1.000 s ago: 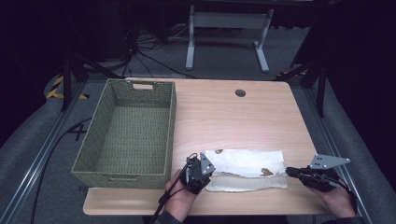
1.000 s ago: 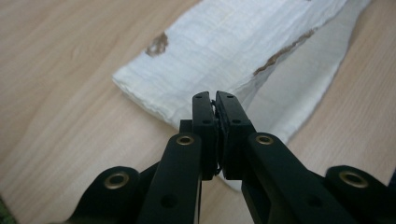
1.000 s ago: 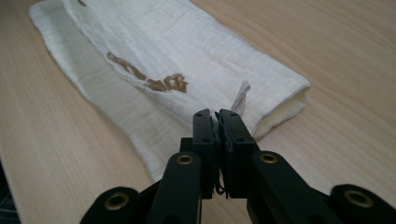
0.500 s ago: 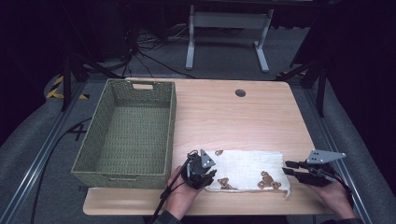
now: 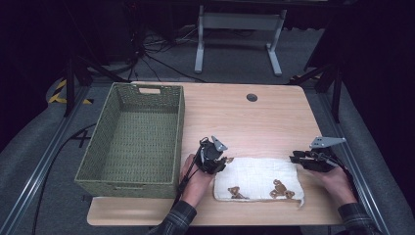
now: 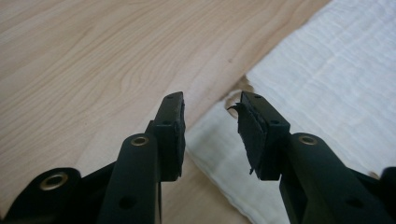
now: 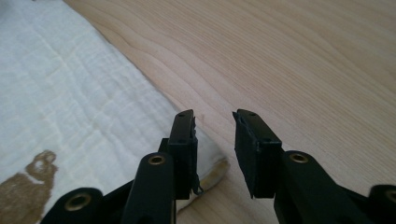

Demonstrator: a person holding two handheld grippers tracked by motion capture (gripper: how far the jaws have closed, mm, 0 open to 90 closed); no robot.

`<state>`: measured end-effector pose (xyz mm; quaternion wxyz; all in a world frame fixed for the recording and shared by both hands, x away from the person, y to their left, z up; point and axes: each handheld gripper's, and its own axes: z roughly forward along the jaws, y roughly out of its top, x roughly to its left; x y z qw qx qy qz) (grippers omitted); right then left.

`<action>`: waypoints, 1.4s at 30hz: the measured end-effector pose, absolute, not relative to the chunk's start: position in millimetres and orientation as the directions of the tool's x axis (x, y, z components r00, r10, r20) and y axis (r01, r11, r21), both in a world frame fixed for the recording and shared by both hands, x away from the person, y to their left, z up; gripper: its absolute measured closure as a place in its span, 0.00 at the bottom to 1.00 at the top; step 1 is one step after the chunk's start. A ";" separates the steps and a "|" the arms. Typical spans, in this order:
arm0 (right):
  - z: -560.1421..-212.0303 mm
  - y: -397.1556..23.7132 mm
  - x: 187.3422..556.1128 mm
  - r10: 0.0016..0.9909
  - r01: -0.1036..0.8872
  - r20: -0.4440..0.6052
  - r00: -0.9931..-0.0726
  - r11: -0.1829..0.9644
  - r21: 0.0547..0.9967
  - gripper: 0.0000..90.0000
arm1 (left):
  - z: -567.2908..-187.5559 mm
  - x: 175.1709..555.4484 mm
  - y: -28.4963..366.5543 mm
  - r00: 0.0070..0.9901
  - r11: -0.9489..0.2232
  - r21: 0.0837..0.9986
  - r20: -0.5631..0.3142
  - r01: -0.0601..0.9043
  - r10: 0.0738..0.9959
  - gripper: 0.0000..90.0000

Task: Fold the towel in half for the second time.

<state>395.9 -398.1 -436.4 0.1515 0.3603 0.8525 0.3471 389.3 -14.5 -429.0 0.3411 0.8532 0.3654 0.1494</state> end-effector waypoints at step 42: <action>-408.1 -402.7 403.0 0.732 0.412 -0.077 -0.676 0.462 0.785 0.97 | -405.2 395.8 -6.2 0.704 -0.482 0.753 0.035 0.449 0.709 0.98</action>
